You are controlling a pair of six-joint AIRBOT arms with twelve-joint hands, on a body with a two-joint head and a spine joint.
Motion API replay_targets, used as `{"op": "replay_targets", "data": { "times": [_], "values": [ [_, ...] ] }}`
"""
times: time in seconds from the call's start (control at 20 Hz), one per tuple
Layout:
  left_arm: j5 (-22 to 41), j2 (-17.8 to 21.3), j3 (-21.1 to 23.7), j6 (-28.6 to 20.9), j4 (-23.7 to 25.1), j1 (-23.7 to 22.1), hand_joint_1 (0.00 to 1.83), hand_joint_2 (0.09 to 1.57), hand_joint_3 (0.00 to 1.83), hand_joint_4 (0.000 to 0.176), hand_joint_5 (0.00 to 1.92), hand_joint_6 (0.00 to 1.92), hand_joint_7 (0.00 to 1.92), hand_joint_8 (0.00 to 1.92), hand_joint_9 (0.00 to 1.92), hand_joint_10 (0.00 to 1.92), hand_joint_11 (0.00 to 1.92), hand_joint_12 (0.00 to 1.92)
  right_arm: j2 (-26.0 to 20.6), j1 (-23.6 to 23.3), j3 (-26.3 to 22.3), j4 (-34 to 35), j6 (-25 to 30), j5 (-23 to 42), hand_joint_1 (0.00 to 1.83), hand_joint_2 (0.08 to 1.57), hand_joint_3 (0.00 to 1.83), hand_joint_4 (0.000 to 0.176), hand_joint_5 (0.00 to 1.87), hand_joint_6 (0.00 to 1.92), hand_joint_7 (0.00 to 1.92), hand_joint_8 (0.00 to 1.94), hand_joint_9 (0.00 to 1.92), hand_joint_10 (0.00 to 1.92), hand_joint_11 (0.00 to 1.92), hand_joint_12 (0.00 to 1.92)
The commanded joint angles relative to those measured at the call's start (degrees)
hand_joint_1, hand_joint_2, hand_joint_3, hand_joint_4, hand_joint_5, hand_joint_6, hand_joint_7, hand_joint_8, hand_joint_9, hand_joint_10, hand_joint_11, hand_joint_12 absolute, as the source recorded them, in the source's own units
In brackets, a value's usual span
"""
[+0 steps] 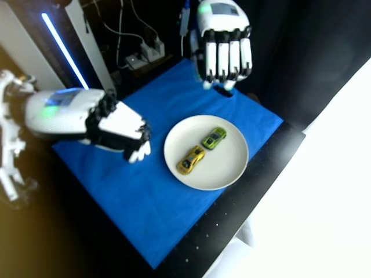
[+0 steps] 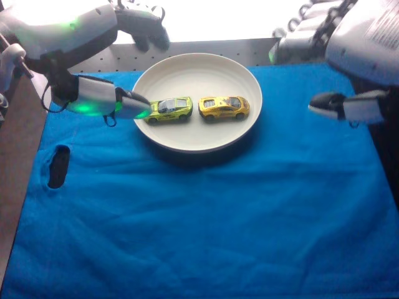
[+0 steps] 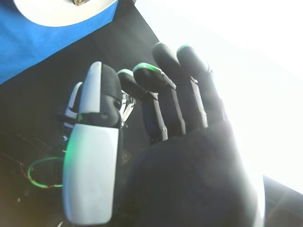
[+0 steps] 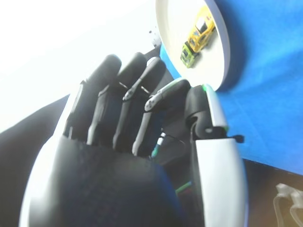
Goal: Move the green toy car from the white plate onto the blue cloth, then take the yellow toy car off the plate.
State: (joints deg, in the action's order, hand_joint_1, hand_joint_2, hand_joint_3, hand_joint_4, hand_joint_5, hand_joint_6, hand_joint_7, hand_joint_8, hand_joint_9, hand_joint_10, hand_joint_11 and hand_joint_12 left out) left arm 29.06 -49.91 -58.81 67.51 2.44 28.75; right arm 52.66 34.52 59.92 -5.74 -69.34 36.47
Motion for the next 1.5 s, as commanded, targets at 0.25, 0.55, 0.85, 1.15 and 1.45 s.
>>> {"op": "replay_targets", "data": {
  "times": [0.25, 0.55, 0.85, 1.15, 1.45],
  "values": [
    [7.9, -1.7, -1.3, 0.1, -1.8, 0.0, 0.85, 1.05, 0.0, 0.018, 0.64, 0.06, 0.67, 0.05, 0.35, 0.7, 0.0, 1.51, 1.8, -1.0, 0.9, 1.6, 0.9, 8.6, 0.96, 1.05, 0.0, 0.0, 0.52, 0.66, 0.46, 0.92, 0.34, 1.34, 0.34, 1.84],
    [2.5, -7.2, -6.5, 0.1, -2.6, -1.8, 0.78, 1.03, 0.0, 0.041, 0.59, 0.04, 0.59, 0.0, 0.2, 0.83, 0.0, 1.44, 1.9, -0.9, 0.9, 1.6, 0.9, 8.5, 1.02, 1.0, 0.0, 0.0, 0.43, 0.67, 0.53, 0.9, 0.46, 1.37, 0.43, 1.82],
    [-6.7, -13.9, -12.8, 0.1, 0.4, -5.7, 0.95, 0.94, 0.0, 0.0, 0.63, 0.02, 0.69, 0.01, 0.41, 0.52, 0.0, 1.37, 2.1, -0.8, 1.2, 1.6, 0.9, 8.5, 1.2, 1.01, 0.0, 0.0, 0.36, 0.72, 0.49, 1.12, 0.43, 1.49, 0.37, 1.91],
    [-12.7, -17.5, -16.4, 0.8, 3.5, -8.0, 1.0, 0.89, 0.0, 0.0, 0.73, 0.03, 0.77, 0.01, 0.53, 0.55, 0.06, 1.55, 2.1, -0.7, 1.4, 1.6, 0.9, 8.5, 1.25, 1.02, 0.01, 0.0, 0.42, 0.56, 0.47, 1.04, 0.46, 1.41, 0.37, 1.85],
    [-15.6, -20.1, -19.0, 2.7, 3.0, -8.1, 1.0, 0.92, 0.0, 0.0, 0.69, 0.0, 0.71, 0.0, 0.52, 0.5, 0.11, 1.44, 2.1, -0.6, 1.4, 1.6, 0.9, 8.5, 1.18, 1.06, 0.01, 0.0, 0.26, 0.84, 0.45, 1.14, 0.47, 1.43, 0.42, 1.85]
  ]
}}
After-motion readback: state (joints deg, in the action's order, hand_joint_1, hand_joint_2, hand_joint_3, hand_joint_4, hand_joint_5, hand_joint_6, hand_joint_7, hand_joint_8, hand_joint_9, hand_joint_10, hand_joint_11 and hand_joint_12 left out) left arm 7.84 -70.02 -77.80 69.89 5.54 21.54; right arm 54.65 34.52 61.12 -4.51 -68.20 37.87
